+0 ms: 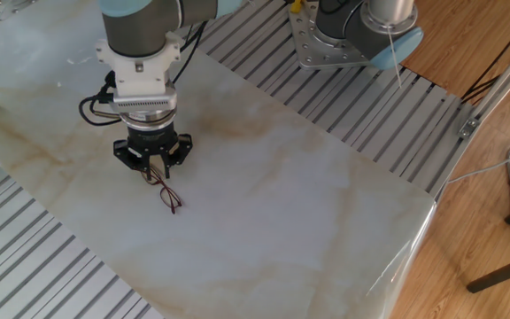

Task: Unfold the leg of the glasses (with one hand)

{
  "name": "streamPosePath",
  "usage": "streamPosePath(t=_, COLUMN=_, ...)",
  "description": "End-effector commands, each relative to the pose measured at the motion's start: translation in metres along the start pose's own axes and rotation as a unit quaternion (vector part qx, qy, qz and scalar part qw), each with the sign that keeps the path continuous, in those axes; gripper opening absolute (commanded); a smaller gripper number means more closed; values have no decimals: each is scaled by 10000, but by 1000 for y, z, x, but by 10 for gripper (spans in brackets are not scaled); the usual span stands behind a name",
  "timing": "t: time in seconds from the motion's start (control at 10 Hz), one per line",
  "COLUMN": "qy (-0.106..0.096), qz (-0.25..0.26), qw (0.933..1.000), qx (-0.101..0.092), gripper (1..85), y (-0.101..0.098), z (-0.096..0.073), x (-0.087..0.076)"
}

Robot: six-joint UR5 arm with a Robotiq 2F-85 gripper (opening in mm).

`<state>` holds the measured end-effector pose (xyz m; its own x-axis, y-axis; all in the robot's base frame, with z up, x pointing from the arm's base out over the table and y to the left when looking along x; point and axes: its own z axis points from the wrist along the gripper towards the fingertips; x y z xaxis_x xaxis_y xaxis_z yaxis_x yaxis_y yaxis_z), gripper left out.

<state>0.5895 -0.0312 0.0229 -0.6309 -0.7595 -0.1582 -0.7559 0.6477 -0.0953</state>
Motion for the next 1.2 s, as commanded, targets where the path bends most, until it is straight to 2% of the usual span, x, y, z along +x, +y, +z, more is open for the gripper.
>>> streamPosePath(t=0.0, qy=-65, qz=21, qw=10000, qx=-5, gripper=340, y=0, z=4, x=-3)
streamPosePath(t=0.6, qy=-61, qz=-197, qw=9998, qx=17, gripper=340, y=-2, z=9, x=-4)
streamPosePath(t=0.9, qy=-152, qz=-179, qw=9997, qx=-26, gripper=337, y=-1, z=12, x=-10)
streamPosePath(t=1.0, qy=-171, qz=-173, qw=9997, qx=-51, gripper=307, y=0, z=11, x=-11)
streamPosePath(t=1.1, qy=-190, qz=-145, qw=9997, qx=-76, gripper=153, y=2, z=11, x=-12)
